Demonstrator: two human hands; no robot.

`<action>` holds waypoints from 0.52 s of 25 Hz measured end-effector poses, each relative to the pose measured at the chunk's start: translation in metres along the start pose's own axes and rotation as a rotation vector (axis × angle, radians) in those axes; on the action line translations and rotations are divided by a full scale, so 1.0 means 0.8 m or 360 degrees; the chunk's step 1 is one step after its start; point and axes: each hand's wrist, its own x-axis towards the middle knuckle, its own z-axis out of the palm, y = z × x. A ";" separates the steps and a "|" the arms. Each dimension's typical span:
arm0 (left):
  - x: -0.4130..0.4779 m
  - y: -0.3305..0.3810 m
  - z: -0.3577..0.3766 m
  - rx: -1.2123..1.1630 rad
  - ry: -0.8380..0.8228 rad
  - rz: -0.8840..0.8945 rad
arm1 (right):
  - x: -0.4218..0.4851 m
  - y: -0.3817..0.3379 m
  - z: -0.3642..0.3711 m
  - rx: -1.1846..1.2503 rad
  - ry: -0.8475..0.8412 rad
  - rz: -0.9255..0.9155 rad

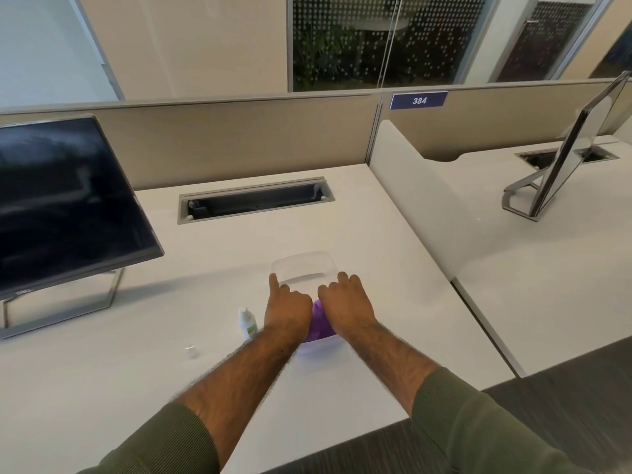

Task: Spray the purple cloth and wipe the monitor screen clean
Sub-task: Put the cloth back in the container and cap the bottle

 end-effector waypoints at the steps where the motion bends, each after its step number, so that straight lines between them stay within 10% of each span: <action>1: 0.002 0.000 0.003 0.0041 0.0029 0.0013 | 0.000 0.002 0.000 -0.0077 0.0016 -0.0034; 8: 0.001 -0.011 0.012 -0.0116 0.0218 0.0097 | -0.003 0.010 0.008 -0.0056 0.0193 -0.0046; 13: -0.055 -0.063 0.007 -0.0475 0.0608 0.0101 | -0.029 -0.032 0.016 0.0617 0.0898 -0.0043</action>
